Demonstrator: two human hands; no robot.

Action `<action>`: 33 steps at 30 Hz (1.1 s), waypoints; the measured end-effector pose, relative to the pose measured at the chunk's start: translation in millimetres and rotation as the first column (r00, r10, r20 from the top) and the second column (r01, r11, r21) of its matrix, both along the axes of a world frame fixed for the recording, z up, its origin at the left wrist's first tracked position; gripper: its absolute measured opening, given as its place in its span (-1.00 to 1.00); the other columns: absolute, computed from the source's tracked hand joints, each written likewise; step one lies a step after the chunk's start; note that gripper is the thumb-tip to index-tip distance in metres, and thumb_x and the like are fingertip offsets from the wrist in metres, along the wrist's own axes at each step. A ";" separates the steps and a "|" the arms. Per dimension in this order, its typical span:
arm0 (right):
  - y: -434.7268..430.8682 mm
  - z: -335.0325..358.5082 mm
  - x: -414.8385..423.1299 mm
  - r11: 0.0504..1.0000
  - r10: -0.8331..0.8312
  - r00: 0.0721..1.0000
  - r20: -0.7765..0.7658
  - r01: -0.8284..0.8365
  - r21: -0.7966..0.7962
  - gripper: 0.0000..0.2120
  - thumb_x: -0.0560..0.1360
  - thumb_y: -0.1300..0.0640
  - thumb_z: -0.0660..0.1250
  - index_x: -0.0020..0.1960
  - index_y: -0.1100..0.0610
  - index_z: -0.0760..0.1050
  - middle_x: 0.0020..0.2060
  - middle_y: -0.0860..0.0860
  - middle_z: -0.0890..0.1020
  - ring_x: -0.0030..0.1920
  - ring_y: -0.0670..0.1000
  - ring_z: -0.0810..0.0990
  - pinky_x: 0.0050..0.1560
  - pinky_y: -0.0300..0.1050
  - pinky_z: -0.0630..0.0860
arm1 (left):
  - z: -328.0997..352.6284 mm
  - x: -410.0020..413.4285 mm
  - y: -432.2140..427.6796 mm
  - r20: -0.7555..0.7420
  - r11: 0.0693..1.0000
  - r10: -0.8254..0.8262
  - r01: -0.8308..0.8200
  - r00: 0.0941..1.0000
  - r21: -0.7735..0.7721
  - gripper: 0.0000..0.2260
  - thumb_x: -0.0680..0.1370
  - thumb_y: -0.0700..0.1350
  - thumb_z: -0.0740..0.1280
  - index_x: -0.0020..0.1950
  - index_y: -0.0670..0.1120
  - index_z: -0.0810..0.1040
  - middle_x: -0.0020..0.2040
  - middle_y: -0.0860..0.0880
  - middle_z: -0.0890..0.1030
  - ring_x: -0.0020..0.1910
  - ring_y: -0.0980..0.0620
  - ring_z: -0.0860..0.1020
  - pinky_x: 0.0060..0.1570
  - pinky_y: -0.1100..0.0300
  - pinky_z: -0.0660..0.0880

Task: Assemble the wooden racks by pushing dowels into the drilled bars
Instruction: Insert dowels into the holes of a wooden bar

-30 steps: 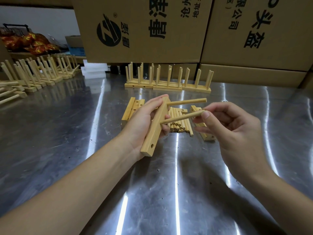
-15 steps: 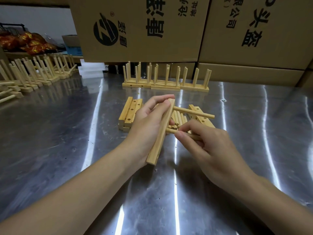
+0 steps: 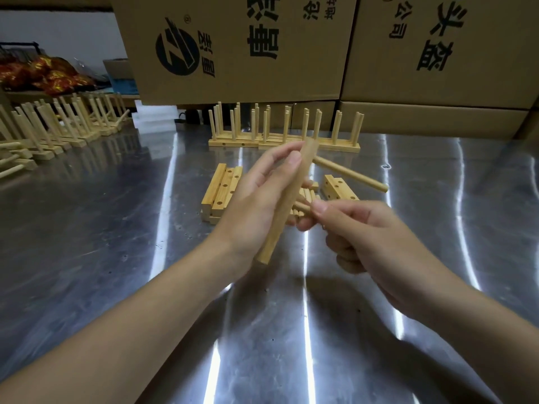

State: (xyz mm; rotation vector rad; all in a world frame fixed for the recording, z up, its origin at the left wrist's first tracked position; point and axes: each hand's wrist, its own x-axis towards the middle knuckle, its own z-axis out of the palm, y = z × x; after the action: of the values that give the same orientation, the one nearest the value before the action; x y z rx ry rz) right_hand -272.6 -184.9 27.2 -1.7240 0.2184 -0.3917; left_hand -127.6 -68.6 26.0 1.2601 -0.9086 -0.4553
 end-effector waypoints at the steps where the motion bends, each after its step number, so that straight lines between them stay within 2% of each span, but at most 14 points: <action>1: -1.5 0.5 -0.1 0.997 -0.017 0.998 0.067 0.023 -0.079 -0.69 0.65 -0.06 0.35 -0.05 0.11 0.74 -0.49 -0.17 0.35 -0.47 -0.13 0.26 -0.46 -0.29 0.21 | 0.2 0.1 0.9 -0.003 1.000 0.003 -0.003 1.000 0.021 -0.75 0.72 0.13 0.25 0.28 0.11 0.65 -0.06 -0.01 0.66 -0.10 0.00 0.64 -0.13 0.10 0.58; 5: -8.6 -2.6 -2.7 0.786 -0.180 0.954 0.238 0.285 -0.548 -0.75 0.66 -0.04 0.35 -0.11 0.03 0.68 -0.45 -0.13 0.46 -0.42 -0.11 0.37 -0.35 -0.31 0.25 | -5.3 -1.3 -0.5 0.304 0.986 0.138 -0.160 0.942 0.047 -0.64 0.77 0.06 0.16 0.07 -0.16 0.60 -0.26 -0.02 0.51 -0.26 -0.03 0.50 -0.22 0.01 0.48; 8: -6.2 -4.5 -4.5 0.618 -0.211 0.936 0.282 0.351 -0.703 -0.70 0.68 -0.07 0.32 -0.15 0.03 0.64 -0.46 -0.11 0.42 -0.43 -0.06 0.38 -0.37 -0.28 0.22 | -7.4 -4.3 -0.9 0.427 0.974 0.193 -0.226 0.883 0.028 -0.63 0.79 0.03 0.12 -0.03 -0.17 0.54 -0.27 -0.12 0.48 -0.27 -0.15 0.49 -0.25 -0.12 0.46; 10: -6.6 -6.7 -4.1 0.826 -0.198 0.968 0.152 0.248 -0.506 -0.64 0.69 -0.08 0.32 -0.19 0.07 0.65 -0.48 -0.05 0.32 -0.45 -0.07 0.27 -0.41 -0.20 0.20 | -9.7 -6.5 -1.1 0.443 0.969 0.208 -0.247 0.872 0.031 -0.62 0.79 0.04 0.11 -0.06 -0.16 0.51 -0.30 -0.05 0.46 -0.30 -0.10 0.46 -0.27 -0.09 0.44; 11: -6.1 -4.6 -3.8 0.966 -0.154 0.988 0.026 0.156 -0.206 -0.64 0.68 -0.07 0.33 -0.19 0.10 0.66 -0.48 -0.05 0.25 -0.45 -0.06 0.21 -0.45 -0.18 0.16 | -10.8 -7.5 -1.4 0.443 0.969 0.201 -0.245 0.874 0.044 -0.61 0.79 0.04 0.11 -0.08 -0.16 0.50 -0.31 -0.01 0.45 -0.30 -0.07 0.45 -0.26 -0.08 0.43; 13: -6.6 1.1 -4.4 0.975 -0.038 0.989 -0.145 0.069 0.214 -0.67 0.67 -0.04 0.33 -0.14 0.11 0.69 -0.45 -0.06 0.19 -0.46 -0.06 0.13 -0.50 -0.23 0.09 | -12.6 -9.0 -2.5 0.457 0.968 0.180 -0.240 0.871 0.076 -0.61 0.79 0.05 0.10 -0.09 -0.14 0.50 -0.29 0.00 0.45 -0.28 -0.08 0.45 -0.23 -0.12 0.43; 14: -7.9 1.3 -4.4 0.977 -0.032 0.984 -0.173 0.067 0.200 -0.67 0.67 -0.05 0.33 -0.12 0.12 0.70 -0.44 -0.06 0.19 -0.46 -0.07 0.14 -0.50 -0.23 0.10 | -13.0 -9.2 -2.7 0.464 0.966 0.176 -0.242 0.868 0.087 -0.61 0.79 0.05 0.10 -0.10 -0.13 0.50 -0.29 0.00 0.46 -0.26 -0.10 0.46 -0.22 -0.14 0.44; 16: -10.0 -1.8 -4.3 0.976 -0.142 0.984 -0.106 0.121 -0.180 -0.65 0.67 -0.11 0.31 -0.11 0.08 0.71 -0.48 -0.09 0.28 -0.46 -0.08 0.22 -0.45 -0.23 0.18 | -11.7 -7.3 -2.3 0.456 0.962 0.179 -0.251 0.872 0.103 -0.61 0.79 0.05 0.11 -0.12 -0.09 0.51 -0.29 -0.01 0.48 -0.25 -0.12 0.49 -0.20 -0.16 0.46; 18: -9.4 -3.1 -4.9 0.685 -0.258 0.961 0.102 0.256 -0.682 -0.66 0.65 -0.19 0.29 -0.10 -0.01 0.68 -0.50 -0.14 0.41 -0.47 -0.08 0.36 -0.43 -0.19 0.29 | -9.6 -3.2 -2.0 0.434 0.957 0.193 -0.267 0.880 0.115 -0.59 0.78 0.06 0.12 -0.13 -0.12 0.52 -0.28 -0.11 0.51 -0.23 -0.18 0.50 -0.17 -0.20 0.47; 20: -7.4 -3.4 -3.6 0.493 -0.252 0.942 0.222 0.322 -0.808 -0.67 0.66 -0.19 0.26 -0.11 -0.02 0.63 -0.47 -0.14 0.46 -0.43 -0.04 0.45 -0.40 -0.12 0.36 | -9.1 -1.2 -2.1 0.418 0.955 0.200 -0.272 0.886 0.121 -0.55 0.78 0.08 0.11 -0.09 -0.21 0.54 -0.25 -0.21 0.52 -0.23 -0.23 0.50 -0.15 -0.22 0.46; 23: -2.6 -8.2 -1.3 0.668 -0.232 0.943 0.240 0.334 -0.665 -0.65 0.69 -0.05 0.31 -0.20 0.07 0.62 -0.50 -0.13 0.41 -0.45 -0.07 0.40 -0.38 -0.29 0.24 | -11.9 -5.7 -2.0 0.451 0.956 0.221 -0.284 0.865 0.078 -0.58 0.79 0.09 0.10 -0.12 -0.12 0.51 -0.33 0.02 0.44 -0.33 0.01 0.43 -0.26 -0.09 0.42; 26: 6.9 -4.5 -1.0 0.983 -0.177 0.984 -0.018 0.176 -0.058 -0.59 0.69 -0.04 0.32 -0.27 0.14 0.57 -0.51 -0.10 0.23 -0.50 -0.08 0.17 -0.47 -0.26 0.15 | -12.9 -9.4 0.3 0.526 0.957 0.248 -0.289 0.814 -0.004 -0.65 0.79 0.03 0.10 -0.16 0.04 0.43 -0.32 0.08 0.43 -0.34 0.11 0.40 -0.34 0.12 0.36; 28: 7.5 3.2 -1.4 0.938 -0.036 0.991 -0.132 0.078 0.338 -0.63 0.69 -0.02 0.31 -0.22 0.14 0.55 -0.47 -0.07 0.15 -0.51 -0.09 0.10 -0.56 -0.28 0.11 | -11.2 -9.8 1.5 0.570 0.952 0.279 -0.301 0.773 -0.058 -0.68 0.79 -0.01 0.10 -0.15 0.09 0.40 -0.29 0.04 0.43 -0.34 0.08 0.41 -0.36 0.15 0.34; 33: 4.7 15.5 -2.5 0.780 0.173 0.966 -0.193 -0.014 0.625 -0.66 0.67 0.02 0.31 -0.25 0.12 0.52 -0.49 -0.11 0.12 -0.55 -0.15 0.07 -0.64 -0.34 0.06 | -5.7 -11.0 3.2 0.670 0.939 0.327 -0.308 0.666 -0.153 -0.73 0.79 -0.09 0.09 -0.09 0.05 0.40 -0.33 0.08 0.38 -0.35 0.08 0.40 -0.38 0.25 0.29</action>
State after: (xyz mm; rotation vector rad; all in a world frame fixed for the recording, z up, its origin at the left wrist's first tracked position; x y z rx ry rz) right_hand -275.0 -180.2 42.7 -1.1096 0.3891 -0.0136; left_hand -138.6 -65.5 20.3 1.5594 -1.2711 0.3543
